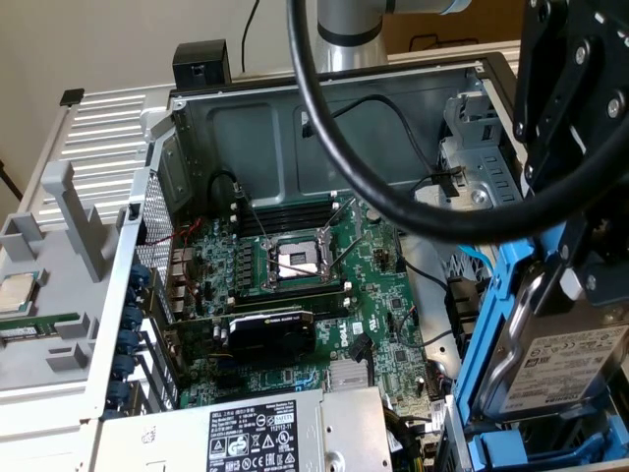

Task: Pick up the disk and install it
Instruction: 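Insert the disk into the insertion slot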

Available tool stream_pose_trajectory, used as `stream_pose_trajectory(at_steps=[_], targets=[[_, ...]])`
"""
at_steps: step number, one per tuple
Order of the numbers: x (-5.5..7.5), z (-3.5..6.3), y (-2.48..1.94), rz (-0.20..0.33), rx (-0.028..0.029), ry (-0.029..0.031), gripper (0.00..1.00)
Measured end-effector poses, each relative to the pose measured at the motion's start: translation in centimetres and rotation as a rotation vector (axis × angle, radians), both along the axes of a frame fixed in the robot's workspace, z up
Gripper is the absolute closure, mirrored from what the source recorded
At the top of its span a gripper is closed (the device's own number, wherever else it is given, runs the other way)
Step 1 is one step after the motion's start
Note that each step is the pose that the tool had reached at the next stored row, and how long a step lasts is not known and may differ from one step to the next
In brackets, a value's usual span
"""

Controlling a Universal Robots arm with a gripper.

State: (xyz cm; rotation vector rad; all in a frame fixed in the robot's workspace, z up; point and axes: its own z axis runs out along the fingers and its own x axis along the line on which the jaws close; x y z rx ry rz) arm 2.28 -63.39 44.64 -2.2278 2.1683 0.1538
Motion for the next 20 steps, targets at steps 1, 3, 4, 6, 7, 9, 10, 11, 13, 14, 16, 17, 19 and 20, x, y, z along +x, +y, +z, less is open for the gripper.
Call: stream_pose_trajectory(at_steps=[1, 3, 4, 6, 7, 9, 10, 11, 13, 14, 16, 17, 19, 20], targets=[[0.0, 0.0, 0.0, 0.0, -0.0001, -0.0003, 0.64], [0.01, 0.0, 0.02, 0.0, 0.0, -0.0009, 0.64], [0.0, 0.0, 0.03, 0.0, 0.0, -0.0013, 0.64], [0.0, 0.0, 0.03, 0.0, 0.0, -0.0021, 0.64], [0.0, 0.0, 0.03, 0.0, 0.0, -0.0028, 0.64], [0.0, 0.0, 0.03, 0.0, 0.0001, -0.0041, 0.64], [0.0, 0.0, 0.03, 0.0, 0.0, -0.0052, 0.64], [-0.01, 0.0, 0.03, 0.001, 0.0001, -0.0072, 0.64], [-0.01, 0.0, 0.04, 0.002, 0.0, -0.0154, 0.64], [0.0, 0.0, 0.04, 0.003, 0.0, -0.0189, 0.64], [-0.01, -0.01, 0.04, 0.004, 0.0001, -0.0233, 0.64], [-0.02, 0.0, 0.04, 0.005, 0.0001, -0.0244, 0.64], [-0.12, 0.0, 0.04, 0.005, 0.0001, -0.0259, 0.64], [-0.15, 0.0, 0.04, 0.005, 0.0, -0.0263, 0.64]])
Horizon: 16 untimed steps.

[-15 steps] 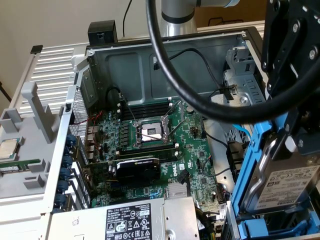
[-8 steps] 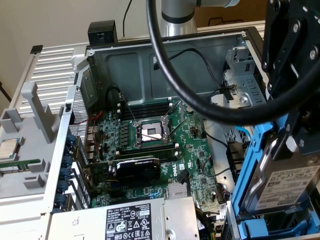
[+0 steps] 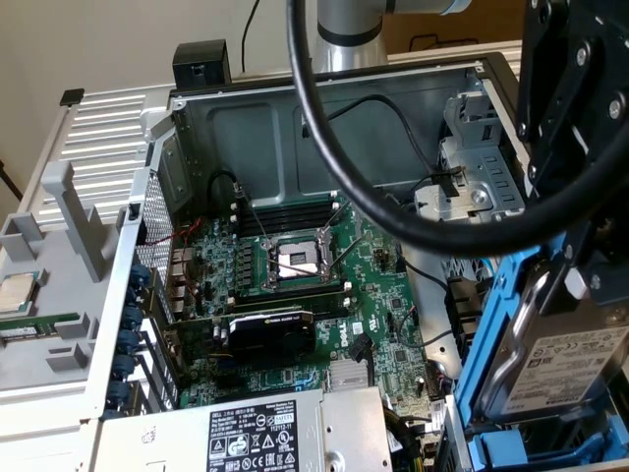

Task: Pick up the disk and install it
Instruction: 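Insert the disk into the insertion slot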

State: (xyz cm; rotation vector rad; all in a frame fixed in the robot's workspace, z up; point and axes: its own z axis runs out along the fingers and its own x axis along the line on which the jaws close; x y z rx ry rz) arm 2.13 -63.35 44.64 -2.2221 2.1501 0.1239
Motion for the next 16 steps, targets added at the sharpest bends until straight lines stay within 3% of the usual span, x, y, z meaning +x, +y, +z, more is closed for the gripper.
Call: stream_pose_trajectory(at_steps=[16], targets=[[-0.28, 0.0, 0.0, 0.0, 0.0, -0.0103, 0.64]])
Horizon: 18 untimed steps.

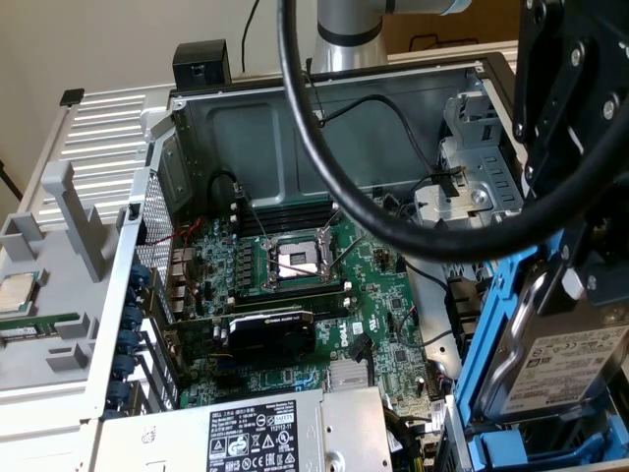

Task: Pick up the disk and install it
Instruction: 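Insert the disk into the insertion slot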

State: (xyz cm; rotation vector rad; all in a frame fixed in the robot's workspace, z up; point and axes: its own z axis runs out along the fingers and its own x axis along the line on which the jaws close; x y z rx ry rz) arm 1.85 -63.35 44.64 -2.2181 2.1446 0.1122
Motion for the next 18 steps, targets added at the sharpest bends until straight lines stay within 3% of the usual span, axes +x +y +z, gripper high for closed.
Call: stream_pose_trajectory(at_steps=[18], targets=[[0.0, 1.4, 0.0, 0.001, 0.0, -0.0046, 0.64]])
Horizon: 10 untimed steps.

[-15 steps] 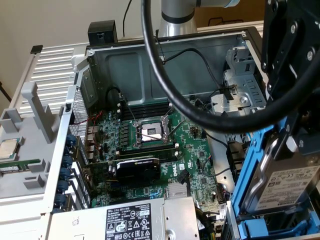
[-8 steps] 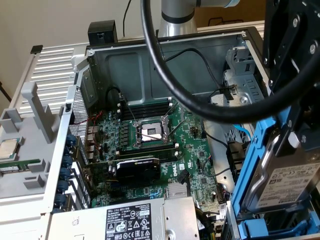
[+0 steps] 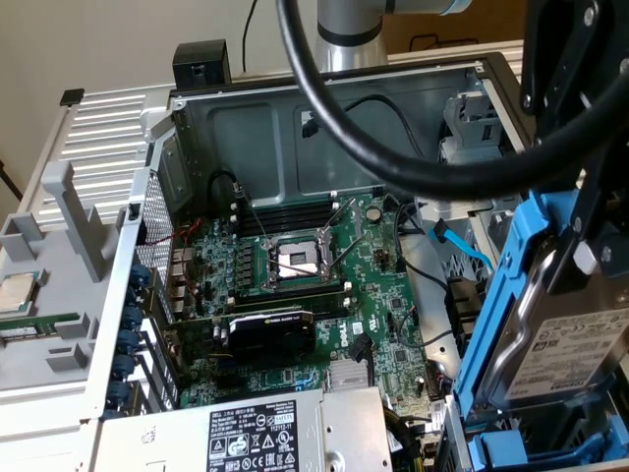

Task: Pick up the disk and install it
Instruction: 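Insert the disk into the insertion slot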

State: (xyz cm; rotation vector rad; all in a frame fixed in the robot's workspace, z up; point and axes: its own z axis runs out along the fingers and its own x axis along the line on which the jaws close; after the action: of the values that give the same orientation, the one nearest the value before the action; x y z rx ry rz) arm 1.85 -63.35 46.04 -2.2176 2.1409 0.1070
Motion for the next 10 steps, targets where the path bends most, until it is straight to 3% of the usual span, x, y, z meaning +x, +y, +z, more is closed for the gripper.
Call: stream_pose_trajectory(at_steps=[10], targets=[[0.0, 0.89, 0.0, 0.001, 0.0, -0.0007, 0.64]])
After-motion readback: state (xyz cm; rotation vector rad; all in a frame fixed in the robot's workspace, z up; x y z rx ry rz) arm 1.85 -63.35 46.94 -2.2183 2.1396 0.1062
